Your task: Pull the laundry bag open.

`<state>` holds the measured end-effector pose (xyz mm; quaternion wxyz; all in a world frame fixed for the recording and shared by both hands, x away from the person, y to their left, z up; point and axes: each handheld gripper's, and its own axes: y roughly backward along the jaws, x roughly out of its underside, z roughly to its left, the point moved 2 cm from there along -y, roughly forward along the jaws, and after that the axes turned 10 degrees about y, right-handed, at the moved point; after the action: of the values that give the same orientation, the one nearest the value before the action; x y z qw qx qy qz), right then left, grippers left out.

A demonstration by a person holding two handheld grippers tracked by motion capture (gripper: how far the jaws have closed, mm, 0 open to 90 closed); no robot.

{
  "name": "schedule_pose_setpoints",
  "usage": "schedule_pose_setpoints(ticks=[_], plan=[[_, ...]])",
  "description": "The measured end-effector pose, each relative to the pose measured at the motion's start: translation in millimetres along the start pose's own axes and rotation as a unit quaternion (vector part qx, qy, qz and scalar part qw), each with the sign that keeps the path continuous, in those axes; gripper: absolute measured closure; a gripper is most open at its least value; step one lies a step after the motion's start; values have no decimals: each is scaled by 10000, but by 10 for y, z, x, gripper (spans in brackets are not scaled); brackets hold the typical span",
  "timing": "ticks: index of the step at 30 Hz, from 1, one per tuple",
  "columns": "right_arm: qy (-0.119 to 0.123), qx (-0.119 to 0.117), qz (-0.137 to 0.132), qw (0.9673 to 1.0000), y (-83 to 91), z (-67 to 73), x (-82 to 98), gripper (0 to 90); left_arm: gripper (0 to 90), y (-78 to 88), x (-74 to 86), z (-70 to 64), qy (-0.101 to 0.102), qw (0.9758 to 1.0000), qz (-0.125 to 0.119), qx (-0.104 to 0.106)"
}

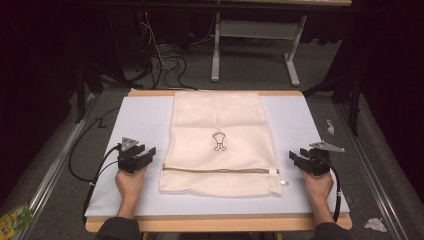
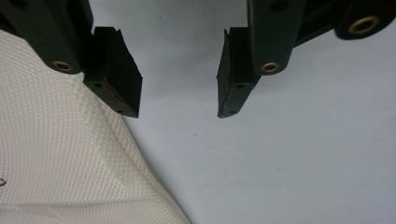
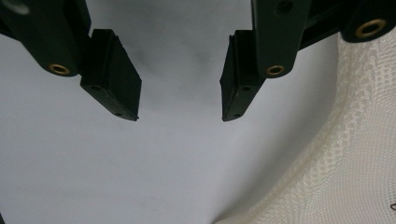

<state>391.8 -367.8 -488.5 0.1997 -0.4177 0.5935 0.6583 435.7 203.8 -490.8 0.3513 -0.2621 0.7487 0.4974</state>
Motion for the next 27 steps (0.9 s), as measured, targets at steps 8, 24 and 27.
schedule_pose_setpoints(ticks=[8,24,27], plan=[[17,34,14,10000,0,10,3,480,504,-19,31,-12,-103,9999,10,-43],[22,80,-22,10000,8,21,12,444,453,-23,49,-20,-158,9999,33,7],[26,82,-14,10000,4,24,12,443,451,-23,48,-16,-149,9999,47,21]])
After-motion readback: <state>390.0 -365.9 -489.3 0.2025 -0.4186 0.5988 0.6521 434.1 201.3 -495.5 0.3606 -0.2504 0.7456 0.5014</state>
